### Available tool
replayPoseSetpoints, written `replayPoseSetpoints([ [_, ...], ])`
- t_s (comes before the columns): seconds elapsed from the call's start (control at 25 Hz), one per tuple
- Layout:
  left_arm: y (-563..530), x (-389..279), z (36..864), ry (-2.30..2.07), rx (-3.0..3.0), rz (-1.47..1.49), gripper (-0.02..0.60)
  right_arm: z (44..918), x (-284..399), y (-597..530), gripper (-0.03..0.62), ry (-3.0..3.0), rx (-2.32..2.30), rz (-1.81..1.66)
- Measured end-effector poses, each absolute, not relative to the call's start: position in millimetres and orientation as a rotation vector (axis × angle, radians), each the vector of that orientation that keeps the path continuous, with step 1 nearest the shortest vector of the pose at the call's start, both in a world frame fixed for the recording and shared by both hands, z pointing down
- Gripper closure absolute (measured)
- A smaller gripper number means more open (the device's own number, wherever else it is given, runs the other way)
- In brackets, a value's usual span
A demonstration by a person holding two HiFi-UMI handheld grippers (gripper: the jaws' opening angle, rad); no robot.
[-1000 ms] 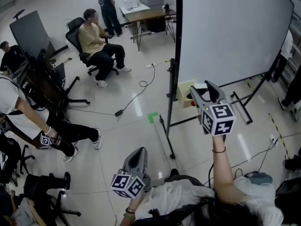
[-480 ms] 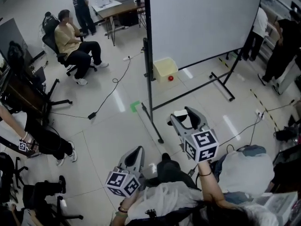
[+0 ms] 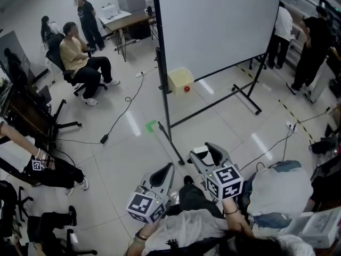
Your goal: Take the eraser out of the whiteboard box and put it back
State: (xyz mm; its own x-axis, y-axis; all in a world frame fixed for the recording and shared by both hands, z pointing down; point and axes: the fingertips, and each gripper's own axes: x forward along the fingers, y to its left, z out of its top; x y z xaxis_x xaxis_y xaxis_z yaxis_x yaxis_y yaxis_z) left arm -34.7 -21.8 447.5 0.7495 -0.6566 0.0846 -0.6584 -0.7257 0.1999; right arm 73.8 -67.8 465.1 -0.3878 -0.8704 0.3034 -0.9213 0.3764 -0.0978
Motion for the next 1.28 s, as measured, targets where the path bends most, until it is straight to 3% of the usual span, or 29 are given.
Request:
replayPoseSetpoints([
  [0.12, -8.0, -35.6, 458.6, -1.029, 2.765, 0.113, 0.592, 465.7, 67.9, -63.1, 0.332, -2.441, 1.596, 0.372],
  [0.56, -2.2, -57.3, 467.7, -1.111, 2.651, 0.043, 0.592, 466.0, 54.7, -55.4, 0.332, -2.454, 1.571, 0.374],
  [1.28, -3.0, -25.3, 482.1, -1.062, 2.785, 0.226, 0.592, 482.4, 86.3, -48.6, 0.332, -2.373, 1.636, 0.441],
])
